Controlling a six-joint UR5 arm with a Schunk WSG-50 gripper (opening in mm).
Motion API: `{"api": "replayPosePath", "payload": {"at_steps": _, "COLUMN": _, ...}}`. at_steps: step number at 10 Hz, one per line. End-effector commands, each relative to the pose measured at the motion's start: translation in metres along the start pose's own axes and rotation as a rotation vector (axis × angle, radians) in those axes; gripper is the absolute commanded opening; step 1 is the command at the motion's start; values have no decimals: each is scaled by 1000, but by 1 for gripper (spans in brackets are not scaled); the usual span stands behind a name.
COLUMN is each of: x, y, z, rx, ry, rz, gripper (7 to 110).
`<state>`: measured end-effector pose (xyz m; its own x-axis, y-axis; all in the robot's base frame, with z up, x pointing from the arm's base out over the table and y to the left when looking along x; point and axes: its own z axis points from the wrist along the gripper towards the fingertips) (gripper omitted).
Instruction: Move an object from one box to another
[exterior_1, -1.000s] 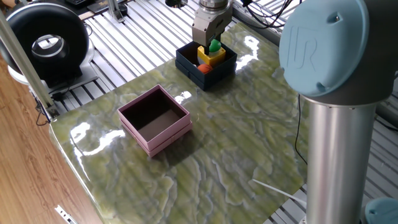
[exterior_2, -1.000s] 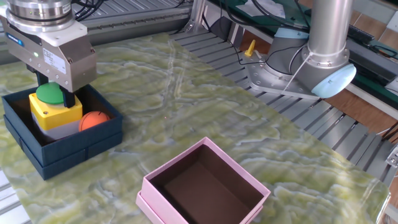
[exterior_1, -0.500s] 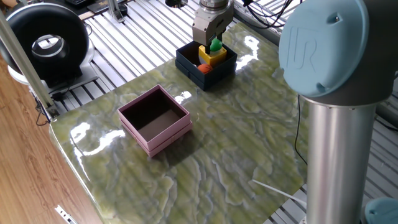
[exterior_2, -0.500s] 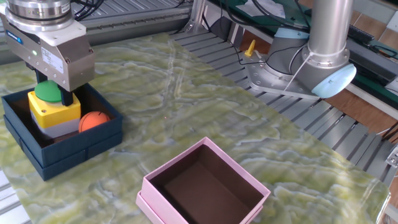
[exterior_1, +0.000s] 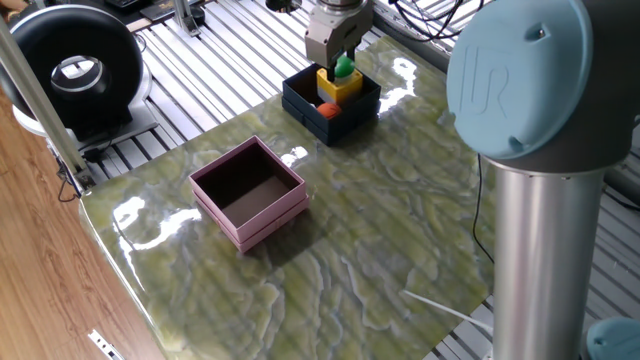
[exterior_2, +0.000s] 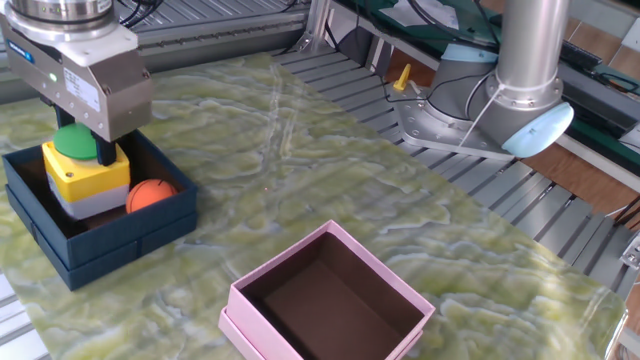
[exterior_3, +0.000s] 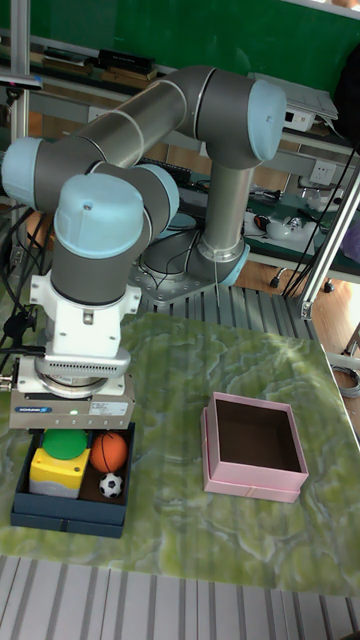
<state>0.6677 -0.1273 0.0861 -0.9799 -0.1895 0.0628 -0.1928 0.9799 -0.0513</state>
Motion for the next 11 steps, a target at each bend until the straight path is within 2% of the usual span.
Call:
{"api": "replayPosePath", "payload": {"at_steps": 1, "x": -6, "y": 13, "z": -21, "rx": -30, "ry": -2, "rz": 5, "gripper": 7}}
{"api": "replayPosePath", "payload": {"at_steps": 6, "x": -14, "y": 27, "z": -59, "rx": -57, "ry": 21, "rz": -6, "gripper": 7}}
{"api": "replayPosePath", "payload": {"at_steps": 8, "x": -15, "y": 29, "z": -71, "rx": -40, "ry": 29, "rz": -6, "gripper": 7}}
{"api": "replayPosePath", "payload": {"at_steps": 11, "x": -17, "y": 46, "z": -86, "rx": -47, "ry": 39, "rz": 13, "gripper": 7}}
